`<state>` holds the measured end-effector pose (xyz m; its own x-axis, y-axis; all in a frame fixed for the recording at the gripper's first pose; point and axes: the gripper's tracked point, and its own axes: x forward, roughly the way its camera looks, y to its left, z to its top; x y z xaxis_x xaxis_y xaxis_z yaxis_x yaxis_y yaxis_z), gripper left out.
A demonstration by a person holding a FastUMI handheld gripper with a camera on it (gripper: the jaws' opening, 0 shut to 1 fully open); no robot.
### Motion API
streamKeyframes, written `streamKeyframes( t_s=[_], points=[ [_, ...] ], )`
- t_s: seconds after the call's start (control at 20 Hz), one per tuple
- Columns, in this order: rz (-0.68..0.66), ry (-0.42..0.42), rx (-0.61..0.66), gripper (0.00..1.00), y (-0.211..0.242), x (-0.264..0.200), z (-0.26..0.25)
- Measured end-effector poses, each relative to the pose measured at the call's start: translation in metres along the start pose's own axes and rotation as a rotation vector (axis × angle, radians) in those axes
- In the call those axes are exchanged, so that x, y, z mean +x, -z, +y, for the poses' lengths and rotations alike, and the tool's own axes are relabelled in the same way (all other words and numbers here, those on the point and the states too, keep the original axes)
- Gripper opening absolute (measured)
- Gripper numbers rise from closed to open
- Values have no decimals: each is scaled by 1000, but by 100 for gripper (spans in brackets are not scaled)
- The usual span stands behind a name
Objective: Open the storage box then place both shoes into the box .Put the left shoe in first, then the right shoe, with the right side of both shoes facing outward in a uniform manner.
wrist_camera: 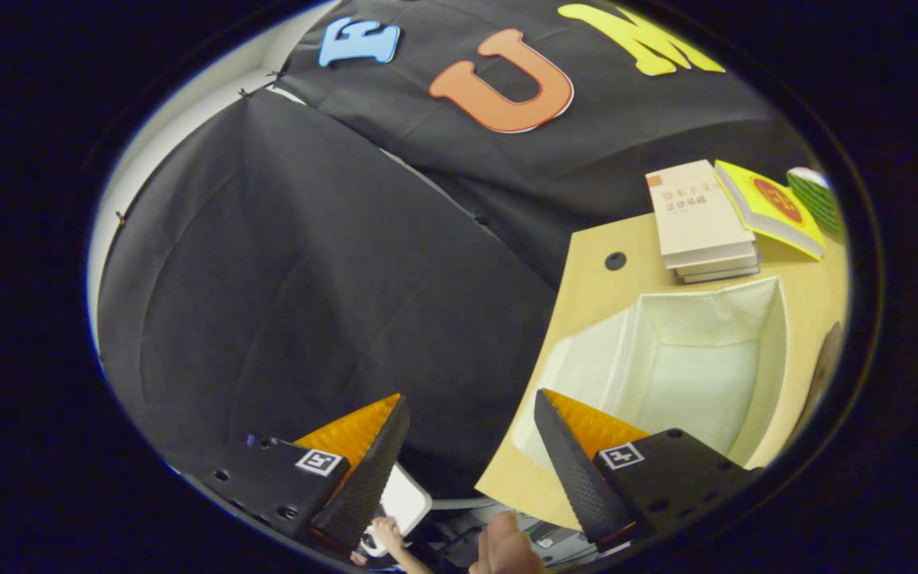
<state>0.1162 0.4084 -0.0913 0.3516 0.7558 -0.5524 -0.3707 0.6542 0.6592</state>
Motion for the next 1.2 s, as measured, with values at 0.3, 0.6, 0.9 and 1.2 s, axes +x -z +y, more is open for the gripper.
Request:
streamKeyframes(
  t_s=[0.3,0.6,0.9,1.2],
  points=[
    [5,136,-68,100,-2,-27,-61],
    [-20,265,-136,100,-7,-74,-134],
    [22,323,-70,100,6,-123,-205],
    [79,491,-67,100,21,-174,-294]
  ],
)
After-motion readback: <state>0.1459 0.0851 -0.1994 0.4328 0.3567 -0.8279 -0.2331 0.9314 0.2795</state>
